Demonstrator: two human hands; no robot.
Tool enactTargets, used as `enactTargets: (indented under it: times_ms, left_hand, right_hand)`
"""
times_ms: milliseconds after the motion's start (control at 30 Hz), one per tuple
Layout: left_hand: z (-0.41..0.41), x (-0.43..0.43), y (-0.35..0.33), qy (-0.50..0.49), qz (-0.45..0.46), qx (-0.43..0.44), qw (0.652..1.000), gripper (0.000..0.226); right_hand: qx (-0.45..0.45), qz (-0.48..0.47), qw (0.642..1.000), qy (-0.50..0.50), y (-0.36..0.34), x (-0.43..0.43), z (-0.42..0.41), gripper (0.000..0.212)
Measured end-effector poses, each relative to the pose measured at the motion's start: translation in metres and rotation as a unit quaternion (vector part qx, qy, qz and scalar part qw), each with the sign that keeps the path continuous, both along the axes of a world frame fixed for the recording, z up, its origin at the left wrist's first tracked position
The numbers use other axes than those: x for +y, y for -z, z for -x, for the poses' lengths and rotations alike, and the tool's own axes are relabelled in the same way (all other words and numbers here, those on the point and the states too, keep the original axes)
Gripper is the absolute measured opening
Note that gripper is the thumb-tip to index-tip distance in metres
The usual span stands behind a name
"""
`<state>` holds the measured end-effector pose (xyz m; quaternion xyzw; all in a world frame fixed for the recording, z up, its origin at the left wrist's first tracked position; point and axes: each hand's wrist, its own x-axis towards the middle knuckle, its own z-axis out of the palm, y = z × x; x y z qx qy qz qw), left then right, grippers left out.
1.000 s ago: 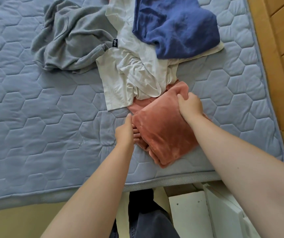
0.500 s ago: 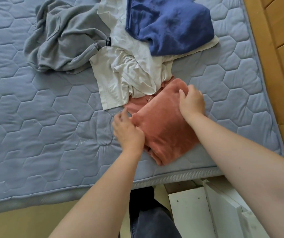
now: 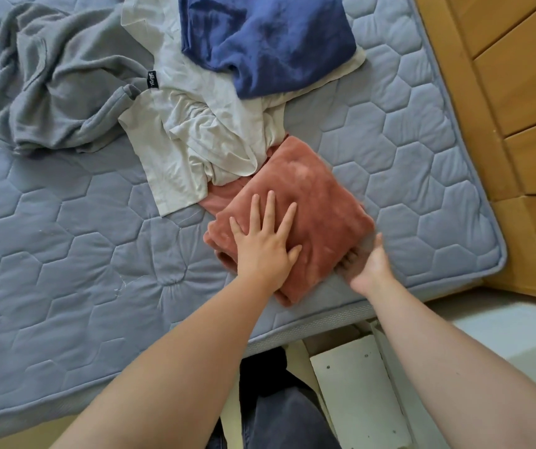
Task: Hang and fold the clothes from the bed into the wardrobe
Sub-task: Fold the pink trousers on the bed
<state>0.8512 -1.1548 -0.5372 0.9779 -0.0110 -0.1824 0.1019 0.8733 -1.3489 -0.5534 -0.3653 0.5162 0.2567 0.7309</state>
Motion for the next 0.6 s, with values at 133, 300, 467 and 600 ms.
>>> enactTargets:
  times_ms: [133, 300, 467, 600]
  left_hand:
    - [-0.002, -0.002, 0.010, 0.004, -0.035, 0.009, 0.999, 0.073]
    - [-0.001, -0.005, 0.018, 0.026, -0.058, 0.006, 0.998, 0.073]
    - [-0.003, 0.009, 0.008, 0.043, -0.036, 0.023, 0.998, 0.072]
    - [0.000, 0.030, -0.024, 0.035, 0.045, 0.033, 0.998, 0.071]
  right_hand:
    - [-0.088, -0.176, 0.980, -0.021, -0.006, 0.013, 0.010, 0.084]
    - [-0.091, -0.075, 0.990, -0.079, -0.006, 0.024, 0.017, 0.058]
    - [-0.069, 0.066, 0.992, -0.079, -0.014, 0.043, 0.016, 0.034]
    - [-0.086, 0.144, 0.984, -0.063, -0.047, 0.061, 0.024, 0.030]
